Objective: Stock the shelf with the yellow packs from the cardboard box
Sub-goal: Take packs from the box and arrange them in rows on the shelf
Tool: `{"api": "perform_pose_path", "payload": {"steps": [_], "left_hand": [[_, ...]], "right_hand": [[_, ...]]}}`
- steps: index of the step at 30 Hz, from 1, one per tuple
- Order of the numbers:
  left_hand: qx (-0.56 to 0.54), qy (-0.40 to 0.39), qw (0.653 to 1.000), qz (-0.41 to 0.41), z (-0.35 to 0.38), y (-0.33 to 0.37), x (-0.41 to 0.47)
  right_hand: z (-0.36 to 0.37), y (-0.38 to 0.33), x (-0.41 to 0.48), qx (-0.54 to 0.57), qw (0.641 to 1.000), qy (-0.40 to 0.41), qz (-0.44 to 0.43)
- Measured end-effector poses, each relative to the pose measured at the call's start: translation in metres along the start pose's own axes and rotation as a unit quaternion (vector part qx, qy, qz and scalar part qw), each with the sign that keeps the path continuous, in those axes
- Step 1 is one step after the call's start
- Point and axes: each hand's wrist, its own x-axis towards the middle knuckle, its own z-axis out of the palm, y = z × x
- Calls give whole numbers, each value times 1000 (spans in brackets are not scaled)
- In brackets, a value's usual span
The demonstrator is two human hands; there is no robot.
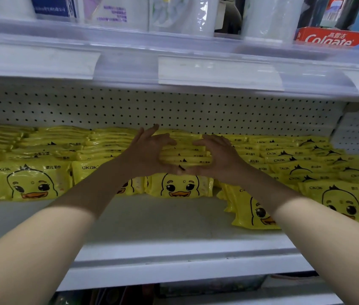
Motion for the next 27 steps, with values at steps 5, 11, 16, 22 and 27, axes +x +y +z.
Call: {"api": "perform_pose_path", "payload": {"steps": [5,11,16,22,27], "left_hand": [[133,-60,989,22,12,3,-8],[182,-25,983,5,16,6,-12],[204,-31,978,21,16,-4,-22],[236,-36,971,5,18,3,-24],[170,-41,984,-10,11,23,-21]], "right_hand": [[10,-1,-6,-92,995,-35,-1],[16,-3,-7,-131,991,-5,13],[13,-2,-16,-196,979,-63,11],[16,0,-20,-200,979,-35,20],[-13,11,-28,-95,995,13,25]]}}
